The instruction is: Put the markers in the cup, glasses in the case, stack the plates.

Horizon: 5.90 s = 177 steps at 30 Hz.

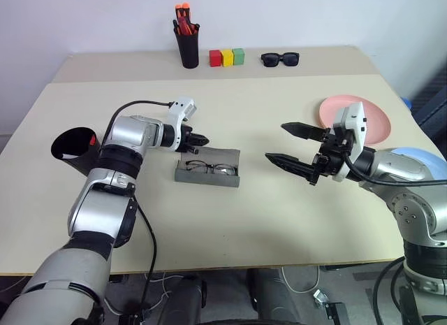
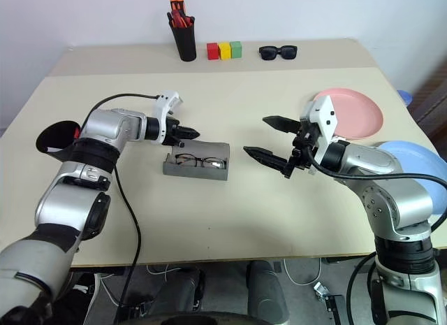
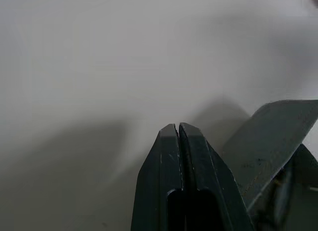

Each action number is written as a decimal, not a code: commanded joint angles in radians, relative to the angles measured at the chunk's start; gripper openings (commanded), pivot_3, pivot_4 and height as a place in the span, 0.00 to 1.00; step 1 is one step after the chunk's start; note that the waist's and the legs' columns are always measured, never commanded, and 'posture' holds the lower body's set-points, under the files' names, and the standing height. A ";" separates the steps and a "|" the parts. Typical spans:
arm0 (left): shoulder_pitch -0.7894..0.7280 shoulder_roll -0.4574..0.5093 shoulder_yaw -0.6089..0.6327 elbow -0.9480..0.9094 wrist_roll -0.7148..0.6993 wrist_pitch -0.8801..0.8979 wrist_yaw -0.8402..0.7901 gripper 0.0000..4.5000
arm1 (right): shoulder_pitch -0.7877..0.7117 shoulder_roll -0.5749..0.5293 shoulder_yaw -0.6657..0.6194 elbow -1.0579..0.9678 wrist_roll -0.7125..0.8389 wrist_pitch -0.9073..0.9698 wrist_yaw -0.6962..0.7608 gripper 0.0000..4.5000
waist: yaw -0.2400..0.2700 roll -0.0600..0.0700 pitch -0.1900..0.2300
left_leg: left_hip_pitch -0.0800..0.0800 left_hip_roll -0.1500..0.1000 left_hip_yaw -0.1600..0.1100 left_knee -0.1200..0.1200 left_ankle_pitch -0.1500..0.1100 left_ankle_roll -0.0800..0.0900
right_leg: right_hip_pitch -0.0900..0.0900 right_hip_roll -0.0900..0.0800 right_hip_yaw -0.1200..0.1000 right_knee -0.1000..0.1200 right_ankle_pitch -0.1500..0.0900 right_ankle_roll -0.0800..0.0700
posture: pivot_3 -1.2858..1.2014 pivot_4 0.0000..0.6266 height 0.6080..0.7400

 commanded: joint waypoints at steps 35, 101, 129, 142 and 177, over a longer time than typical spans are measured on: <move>0.427 0.258 -0.017 -0.728 -0.126 0.107 -0.011 0.01 | -0.028 -0.014 0.027 0.015 -0.070 -0.083 0.024 1.00 | 0.001 0.001 -0.001 | 0.002 0.001 0.000 0.000 0.000 0.000 | 0.002 0.000 0.000 0.000 0.000 0.000 | 0.52 0.24 1.00; 0.212 0.133 0.340 -0.577 -0.492 -0.145 -0.041 1.00 | 0.035 -0.365 -0.123 0.548 -0.607 -0.003 -0.296 0.01 | -0.001 0.002 0.000 | 0.002 0.000 0.002 0.001 0.000 0.000 | 0.002 0.000 0.001 -0.001 0.000 0.000 | 0.52 0.24 1.00; 0.305 0.155 0.359 -0.714 -0.547 -0.095 0.039 1.00 | -0.473 -0.125 0.003 1.042 -0.565 -0.284 -0.215 0.99 | -0.004 0.002 0.000 | 0.000 0.000 0.002 0.000 0.003 -0.006 | -0.001 0.000 0.001 0.000 0.000 0.000 | 0.52 0.24 1.00; 0.279 0.135 0.334 -0.673 -0.552 -0.125 0.018 1.00 | -0.103 -0.193 -0.093 0.509 -0.378 0.164 -0.122 0.99 | -0.003 0.002 0.000 | 0.001 0.000 0.002 0.001 0.000 0.000 | 0.001 0.000 0.001 0.001 0.000 0.000 | 0.52 0.24 1.00; 0.297 0.171 0.388 -0.710 -0.547 -0.092 0.130 1.00 | -0.564 -0.075 -0.008 1.290 -0.552 -0.376 -0.302 0.66 | -0.010 0.002 0.000 | -0.002 0.000 0.004 -0.001 0.003 -0.006 | -0.003 -0.001 0.002 -0.002 0.000 0.000 | 0.52 0.24 1.00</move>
